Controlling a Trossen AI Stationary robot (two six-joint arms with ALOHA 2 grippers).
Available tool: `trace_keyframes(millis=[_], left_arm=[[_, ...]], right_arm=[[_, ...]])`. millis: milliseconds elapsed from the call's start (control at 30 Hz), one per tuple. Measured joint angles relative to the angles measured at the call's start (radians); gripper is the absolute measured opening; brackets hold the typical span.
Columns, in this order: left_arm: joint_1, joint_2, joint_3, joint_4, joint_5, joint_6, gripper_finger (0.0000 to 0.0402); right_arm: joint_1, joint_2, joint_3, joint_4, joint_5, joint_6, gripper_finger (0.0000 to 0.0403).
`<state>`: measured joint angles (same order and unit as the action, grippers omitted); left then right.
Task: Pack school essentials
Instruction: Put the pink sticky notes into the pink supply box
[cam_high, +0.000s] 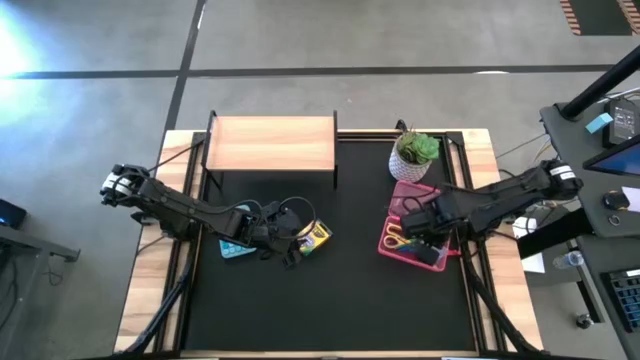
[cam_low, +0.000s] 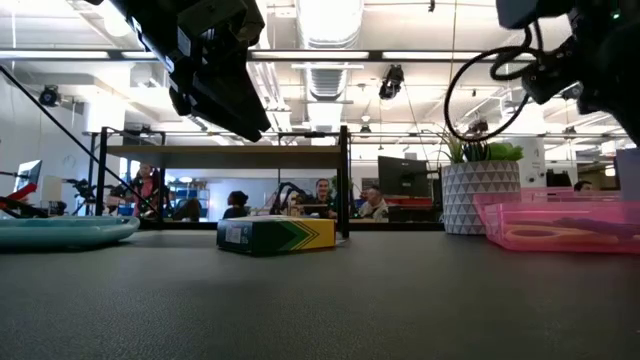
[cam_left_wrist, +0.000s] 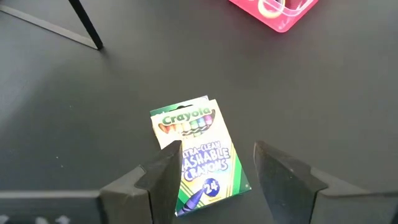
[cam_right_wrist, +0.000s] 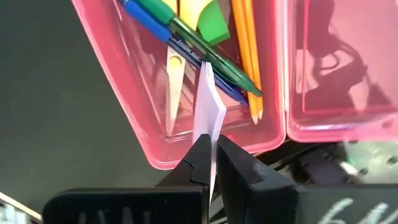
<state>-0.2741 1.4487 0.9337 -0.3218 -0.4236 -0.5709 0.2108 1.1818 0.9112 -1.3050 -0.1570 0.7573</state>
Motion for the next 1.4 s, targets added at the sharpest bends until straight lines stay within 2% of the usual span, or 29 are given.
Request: trace_keyframes(millis=[200, 367, 633, 1000, 1400], left_arm=[[0.000, 0.000, 0.000, 0.000, 0.000, -0.001, 0.0183], [0.000, 0.000, 0.000, 0.000, 0.000, -0.002, 0.0183], [0.000, 0.000, 0.000, 0.000, 0.000, -0.002, 0.0183], [0.000, 0.001, 0.000, 0.000, 0.000, -0.002, 0.0183], [0.000, 0.002, 0.000, 0.000, 0.000, -0.001, 0.0183]], right_arm=[[0.000, 0.068, 0.000, 0.012, 0.000, -0.167, 0.0008], [0.000, 0.089, 0.000, 0.017, -0.008, -0.219, 0.0008], [0.000, 0.071, 0.000, 0.039, -0.006, -0.209, 0.0008], [0.000, 0.129, -0.010, 0.047, 0.007, -0.205, 0.0024], [0.000, 0.176, -0.013, 0.026, -0.008, -0.200, 0.0016]])
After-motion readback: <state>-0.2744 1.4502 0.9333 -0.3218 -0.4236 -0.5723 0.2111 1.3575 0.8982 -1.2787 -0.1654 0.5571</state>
